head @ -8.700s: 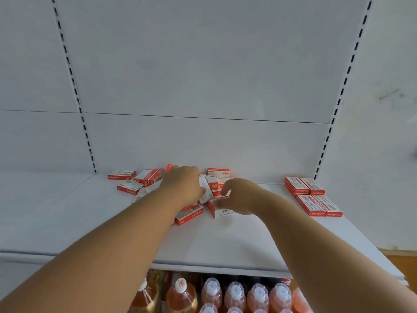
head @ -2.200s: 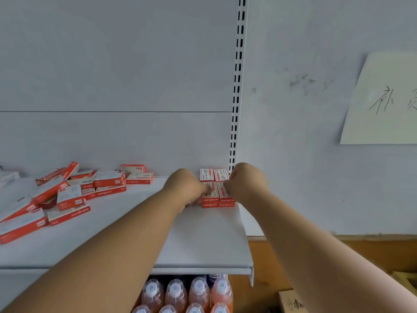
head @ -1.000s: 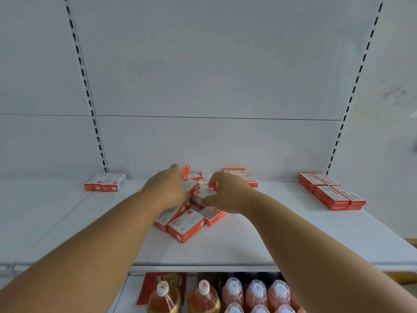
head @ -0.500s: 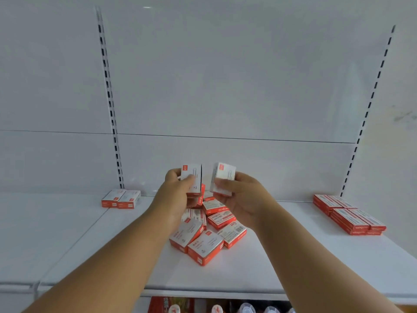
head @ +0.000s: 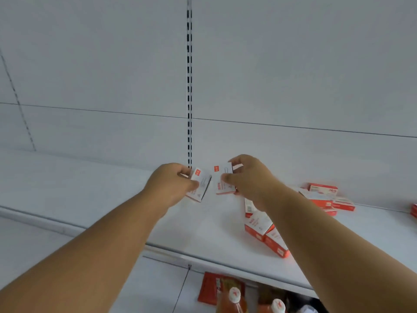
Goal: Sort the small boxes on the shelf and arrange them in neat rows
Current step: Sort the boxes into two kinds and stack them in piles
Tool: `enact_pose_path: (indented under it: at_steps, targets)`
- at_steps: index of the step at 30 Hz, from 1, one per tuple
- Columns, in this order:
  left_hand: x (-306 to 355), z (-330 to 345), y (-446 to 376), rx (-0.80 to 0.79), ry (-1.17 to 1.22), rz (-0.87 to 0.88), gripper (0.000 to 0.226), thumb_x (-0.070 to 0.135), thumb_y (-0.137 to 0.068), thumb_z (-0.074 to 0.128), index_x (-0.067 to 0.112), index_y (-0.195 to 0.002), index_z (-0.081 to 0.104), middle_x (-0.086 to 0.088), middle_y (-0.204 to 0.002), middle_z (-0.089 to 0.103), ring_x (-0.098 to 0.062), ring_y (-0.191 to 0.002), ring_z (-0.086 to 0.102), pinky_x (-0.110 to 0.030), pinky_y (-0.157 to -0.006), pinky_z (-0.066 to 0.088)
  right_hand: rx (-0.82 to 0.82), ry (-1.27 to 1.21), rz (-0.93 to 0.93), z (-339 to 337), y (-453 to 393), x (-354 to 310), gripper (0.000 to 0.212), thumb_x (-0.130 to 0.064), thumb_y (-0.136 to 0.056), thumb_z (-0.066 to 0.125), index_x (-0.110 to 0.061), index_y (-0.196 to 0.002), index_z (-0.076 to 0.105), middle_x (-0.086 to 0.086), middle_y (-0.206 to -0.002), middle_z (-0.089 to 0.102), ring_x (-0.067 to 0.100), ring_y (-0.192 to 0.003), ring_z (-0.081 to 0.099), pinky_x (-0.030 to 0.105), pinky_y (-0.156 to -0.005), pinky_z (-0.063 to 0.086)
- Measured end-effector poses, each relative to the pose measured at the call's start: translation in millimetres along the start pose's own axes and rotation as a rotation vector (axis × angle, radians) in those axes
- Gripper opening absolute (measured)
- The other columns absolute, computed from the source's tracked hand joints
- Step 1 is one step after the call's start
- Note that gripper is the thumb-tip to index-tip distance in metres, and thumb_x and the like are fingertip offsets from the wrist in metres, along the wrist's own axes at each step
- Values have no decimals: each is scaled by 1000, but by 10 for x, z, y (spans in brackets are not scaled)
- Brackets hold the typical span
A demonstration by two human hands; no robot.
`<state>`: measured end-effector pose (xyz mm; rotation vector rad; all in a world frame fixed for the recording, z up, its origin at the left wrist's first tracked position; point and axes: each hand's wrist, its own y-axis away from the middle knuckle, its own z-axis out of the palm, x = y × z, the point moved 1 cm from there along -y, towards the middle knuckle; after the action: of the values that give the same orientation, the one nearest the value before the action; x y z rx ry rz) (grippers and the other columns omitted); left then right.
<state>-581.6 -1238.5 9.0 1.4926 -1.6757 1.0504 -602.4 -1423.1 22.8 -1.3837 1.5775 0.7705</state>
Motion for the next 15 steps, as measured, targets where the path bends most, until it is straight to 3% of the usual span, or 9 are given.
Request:
enact_pose_path:
  at_steps: [2, 3, 7, 10, 13, 15]
  targets:
    - [-153, -199, -189, -26, -58, -11, 14, 13, -79, 78, 24, -80, 69, 0, -85, 74, -19, -81, 72, -40, -87, 56, -1, 139, 5, 222, -70, -94, 14, -15, -88, 68, -15, -100, 62, 6, -91, 71, 23, -78, 71, 38, -69, 61]
    - [-228, -270, -293, -37, -97, -19, 13, 16, -78, 80, 21, -84, 70, -1, -88, 74, -21, -82, 72, -42, -88, 56, -1, 203, 35, 333, -114, -127, 9, -15, -88, 67, -13, -97, 63, 7, -88, 71, 23, -76, 71, 36, -67, 60]
    - [-493, -391, -623, -97, -363, 19, 47, 34, -76, 82, 23, -114, 57, 1, -105, 62, -21, -96, 64, -34, -83, 51, -34, 518, 107, 769, -303, -165, 20, -15, -82, 66, 1, -93, 70, 15, -91, 74, 27, -78, 72, 36, -72, 59]
    - [-634, -405, -727, -155, -437, 101, 34, 39, -81, 76, 25, -106, 57, 8, -92, 56, -17, -91, 60, -29, -74, 46, -39, 702, 126, 995, -352, -143, 14, -21, -84, 64, -7, -84, 64, 11, -85, 72, 23, -74, 68, 30, -68, 57]
    - [-703, -424, -813, -195, -478, 210, 32, 40, -83, 73, 26, -108, 59, 5, -103, 59, -15, -89, 59, -28, -69, 43, 37, 784, 128, 1060, -310, -137, 19, -30, -89, 62, -13, -82, 57, 3, -82, 64, 20, -75, 63, 27, -57, 48]
    - [-703, -444, -829, -195, -515, 325, 27, 37, -87, 69, 27, -110, 63, 1, -111, 57, -17, -94, 58, -27, -73, 42, 36, 813, 107, 1076, -244, -167, 22, -32, -92, 60, -12, -99, 63, 5, -99, 66, 22, -90, 64, 32, -73, 53]
